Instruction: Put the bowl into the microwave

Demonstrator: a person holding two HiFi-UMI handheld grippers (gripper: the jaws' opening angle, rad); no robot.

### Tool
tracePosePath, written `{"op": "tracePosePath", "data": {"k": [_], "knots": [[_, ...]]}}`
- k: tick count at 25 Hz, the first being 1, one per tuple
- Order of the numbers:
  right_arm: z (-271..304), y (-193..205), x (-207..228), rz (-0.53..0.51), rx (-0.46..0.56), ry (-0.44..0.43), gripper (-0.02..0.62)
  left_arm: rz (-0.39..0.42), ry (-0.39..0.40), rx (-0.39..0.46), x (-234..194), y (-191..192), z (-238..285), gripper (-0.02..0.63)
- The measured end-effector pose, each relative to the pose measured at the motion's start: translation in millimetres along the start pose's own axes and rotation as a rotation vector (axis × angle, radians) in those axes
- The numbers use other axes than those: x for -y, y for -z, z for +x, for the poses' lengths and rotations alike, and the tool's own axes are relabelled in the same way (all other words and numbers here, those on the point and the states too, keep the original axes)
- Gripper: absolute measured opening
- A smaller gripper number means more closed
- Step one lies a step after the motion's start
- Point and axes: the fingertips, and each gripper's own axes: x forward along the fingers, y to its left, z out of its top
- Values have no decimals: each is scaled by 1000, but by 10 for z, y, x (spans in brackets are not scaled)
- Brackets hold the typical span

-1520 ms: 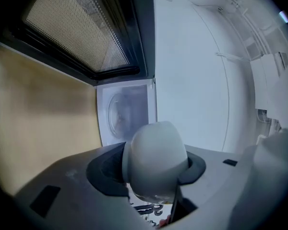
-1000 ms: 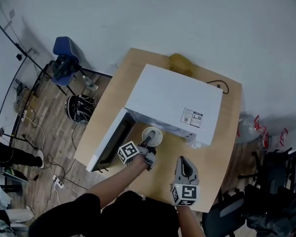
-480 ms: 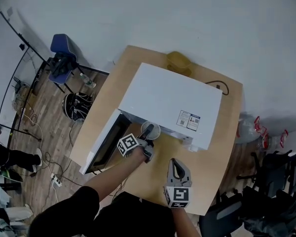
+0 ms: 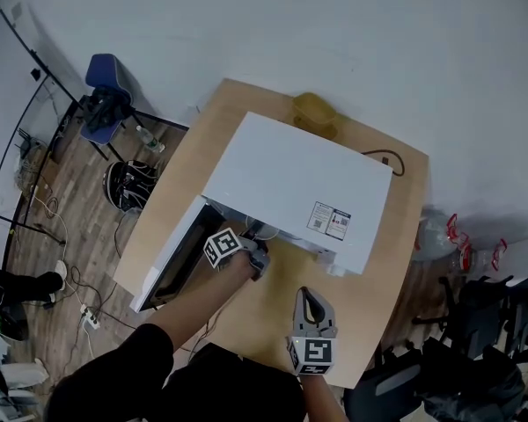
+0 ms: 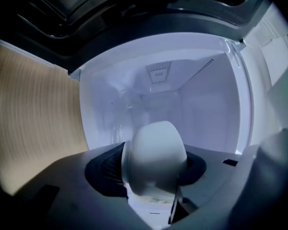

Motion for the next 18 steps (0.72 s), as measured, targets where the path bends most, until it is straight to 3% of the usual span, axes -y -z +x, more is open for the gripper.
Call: {"op": "tracePosePath", "data": {"k": [6,14,18], "knots": [[-30,55,48,18,-3,11,60,42,-19,2,-15,12,63,218],[-21,45,53,24,7,5,60,221,-126,20,-6,-81,87,236],[-11,30,52,24,10,3,60,228,-135,26,21,-111,112,248]]}}
